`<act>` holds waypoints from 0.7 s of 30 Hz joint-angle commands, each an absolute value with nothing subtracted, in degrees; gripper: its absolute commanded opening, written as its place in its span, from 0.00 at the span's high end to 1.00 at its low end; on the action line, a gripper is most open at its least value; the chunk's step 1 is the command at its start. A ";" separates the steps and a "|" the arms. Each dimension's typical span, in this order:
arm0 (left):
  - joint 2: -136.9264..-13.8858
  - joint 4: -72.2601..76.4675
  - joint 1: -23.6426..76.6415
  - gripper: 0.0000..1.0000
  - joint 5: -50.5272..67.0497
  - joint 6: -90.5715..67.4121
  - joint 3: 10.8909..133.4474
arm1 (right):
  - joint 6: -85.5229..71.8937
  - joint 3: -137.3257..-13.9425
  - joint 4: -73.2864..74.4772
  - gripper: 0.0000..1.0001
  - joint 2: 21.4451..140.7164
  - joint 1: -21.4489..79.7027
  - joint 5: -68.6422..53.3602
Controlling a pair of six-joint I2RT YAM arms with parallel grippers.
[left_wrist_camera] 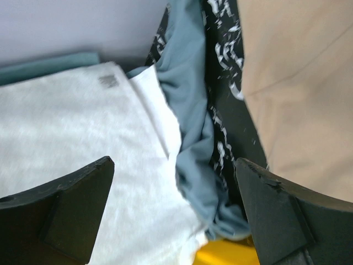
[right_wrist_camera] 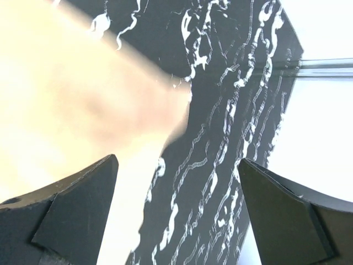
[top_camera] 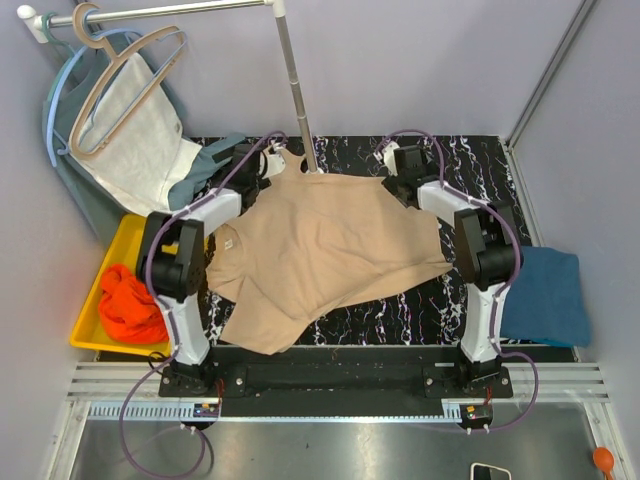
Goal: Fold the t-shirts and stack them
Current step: Fold the tshirt
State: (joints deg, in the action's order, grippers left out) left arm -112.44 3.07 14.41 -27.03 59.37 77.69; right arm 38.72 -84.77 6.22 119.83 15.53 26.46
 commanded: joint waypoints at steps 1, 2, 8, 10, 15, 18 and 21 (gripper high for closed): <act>-99.70 0.10 15.64 0.01 -26.37 55.99 72.26 | 35.95 -80.96 7.11 0.00 109.70 16.96 28.83; -97.75 -2.35 16.43 0.01 -25.06 55.38 71.20 | 34.99 -79.56 8.69 0.00 106.99 17.05 28.74; -81.32 -20.63 21.17 0.01 -17.86 53.26 60.66 | 30.33 -75.59 27.27 0.00 94.42 17.14 18.74; -75.10 -27.49 22.93 0.01 -16.18 53.17 56.26 | 29.53 -74.45 31.97 0.00 91.42 17.49 14.60; -62.77 -40.57 30.48 0.01 -10.82 51.68 47.22 | 32.16 -66.37 42.09 0.00 81.05 20.47 11.25; -57.14 -45.41 37.25 0.01 -10.46 48.00 44.83 | 32.87 -61.18 43.50 0.00 76.91 21.97 12.13; -56.07 -51.12 41.31 0.01 -6.26 44.13 46.04 | 31.73 -58.28 44.47 0.00 74.80 22.32 10.55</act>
State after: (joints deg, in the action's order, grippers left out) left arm -57.87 -41.43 37.23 -12.62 50.17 44.80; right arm 32.32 -61.43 39.70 77.47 21.93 13.37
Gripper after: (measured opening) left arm 0.988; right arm 0.994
